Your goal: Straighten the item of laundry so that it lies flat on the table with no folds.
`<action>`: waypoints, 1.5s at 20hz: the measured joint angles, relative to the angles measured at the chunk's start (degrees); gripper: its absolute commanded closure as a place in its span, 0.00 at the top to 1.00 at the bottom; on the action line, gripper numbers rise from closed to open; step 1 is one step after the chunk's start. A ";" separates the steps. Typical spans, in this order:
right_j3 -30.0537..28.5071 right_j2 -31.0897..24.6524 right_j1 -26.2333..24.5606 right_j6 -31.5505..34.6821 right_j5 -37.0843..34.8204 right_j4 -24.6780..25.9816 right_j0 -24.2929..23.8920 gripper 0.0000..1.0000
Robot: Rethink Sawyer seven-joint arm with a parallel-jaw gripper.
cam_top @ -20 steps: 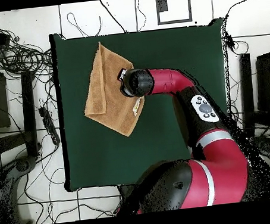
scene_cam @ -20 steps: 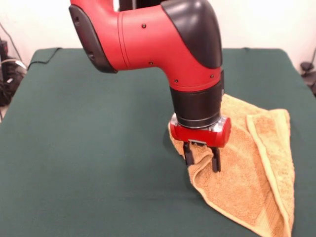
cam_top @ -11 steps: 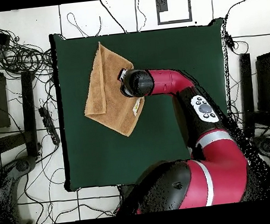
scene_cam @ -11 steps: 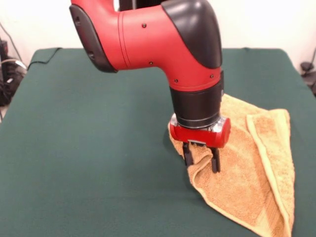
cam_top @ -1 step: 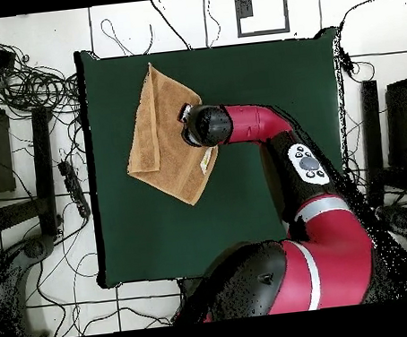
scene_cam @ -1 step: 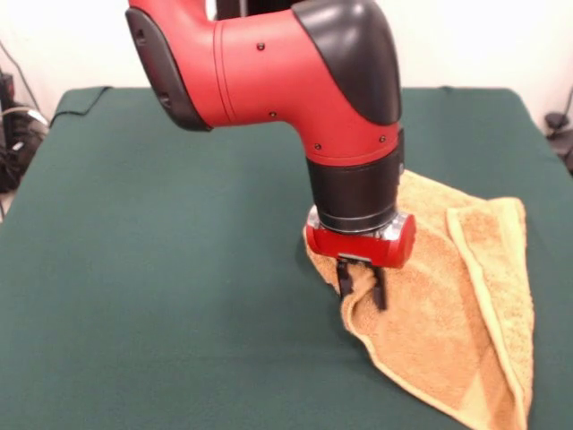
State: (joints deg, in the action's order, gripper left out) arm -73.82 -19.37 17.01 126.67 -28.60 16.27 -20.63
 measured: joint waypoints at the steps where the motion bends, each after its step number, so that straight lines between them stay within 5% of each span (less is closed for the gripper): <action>1: 0.00 0.14 -0.02 0.00 0.01 -0.02 0.03 0.00; 30: -0.21 1.19 0.03 0.00 0.31 -1.53 0.20 0.00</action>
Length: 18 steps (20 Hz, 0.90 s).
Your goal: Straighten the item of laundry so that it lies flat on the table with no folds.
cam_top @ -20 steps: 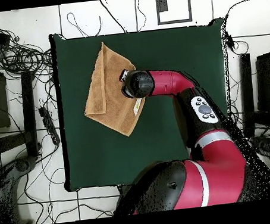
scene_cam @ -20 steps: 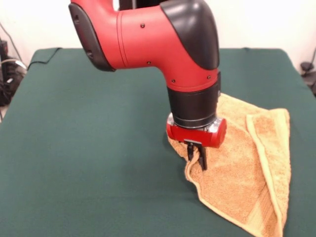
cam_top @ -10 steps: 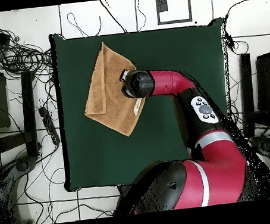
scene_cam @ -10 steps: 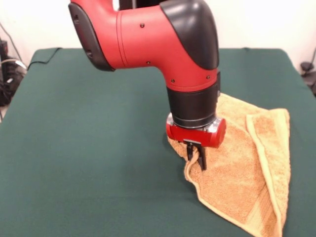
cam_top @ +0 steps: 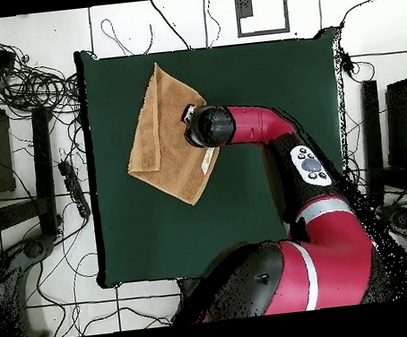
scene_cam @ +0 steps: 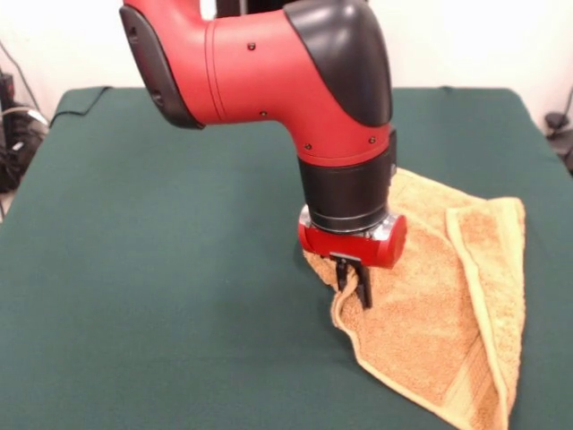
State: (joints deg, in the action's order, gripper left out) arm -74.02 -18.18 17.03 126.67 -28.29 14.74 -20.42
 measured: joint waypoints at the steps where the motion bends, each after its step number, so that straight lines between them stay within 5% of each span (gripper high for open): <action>1: 0.00 0.00 0.00 0.00 0.00 0.00 0.00 0.00; 9: -0.01 0.17 0.00 0.00 0.59 0.04 -0.06 0.00; 10: -0.02 0.21 -0.01 0.00 0.70 0.05 -0.08 1.00; 18: -0.22 0.22 0.00 0.00 1.10 0.04 -0.16 1.00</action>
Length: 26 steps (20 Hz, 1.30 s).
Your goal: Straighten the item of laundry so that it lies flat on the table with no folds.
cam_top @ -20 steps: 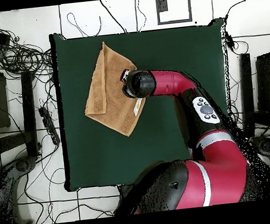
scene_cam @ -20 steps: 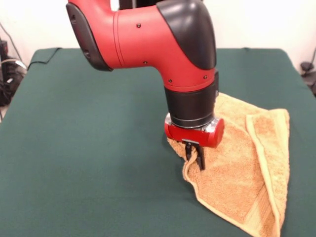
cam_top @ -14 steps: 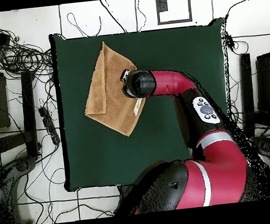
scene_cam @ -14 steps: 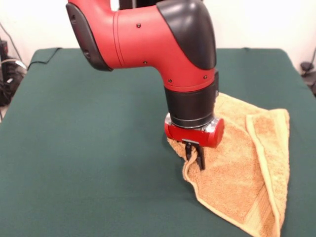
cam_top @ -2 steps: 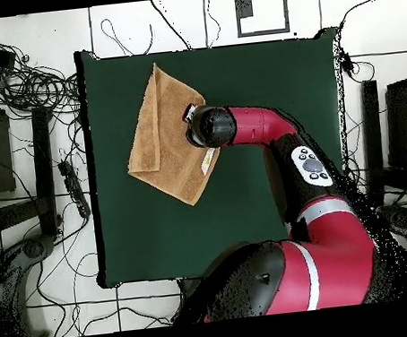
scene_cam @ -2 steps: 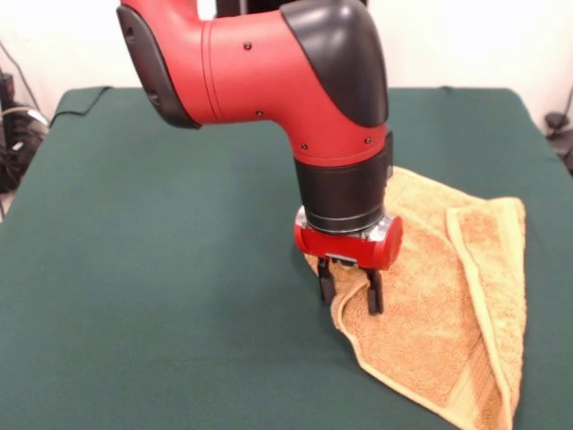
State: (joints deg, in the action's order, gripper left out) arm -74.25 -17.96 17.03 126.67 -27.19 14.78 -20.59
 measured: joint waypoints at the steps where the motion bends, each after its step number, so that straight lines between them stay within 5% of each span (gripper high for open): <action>1: -0.02 0.00 0.01 0.00 0.03 0.00 0.00 1.00; 26: -3.81 0.02 1.83 0.00 0.75 0.02 -2.26 1.00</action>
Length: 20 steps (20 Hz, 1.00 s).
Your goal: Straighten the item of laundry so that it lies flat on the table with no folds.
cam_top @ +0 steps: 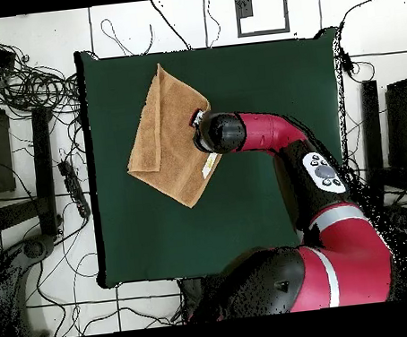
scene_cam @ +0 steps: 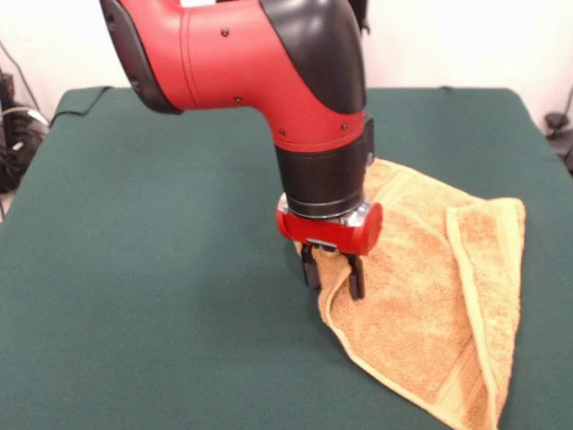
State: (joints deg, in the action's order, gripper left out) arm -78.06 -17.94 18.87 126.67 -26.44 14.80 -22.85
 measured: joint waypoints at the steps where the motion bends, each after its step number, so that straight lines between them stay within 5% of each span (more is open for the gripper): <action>1: -0.36 0.00 0.19 0.00 0.00 0.00 -0.24 1.00; 5: -0.57 0.07 0.19 0.00 0.02 0.00 -0.37 1.00; 6: -0.61 0.09 0.17 0.00 0.02 0.00 -0.39 0.00; 20: -0.63 0.35 0.18 0.00 0.04 -0.01 -0.12 0.00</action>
State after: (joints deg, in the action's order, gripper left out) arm -78.69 -17.59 19.05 126.67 -26.40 14.79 -22.96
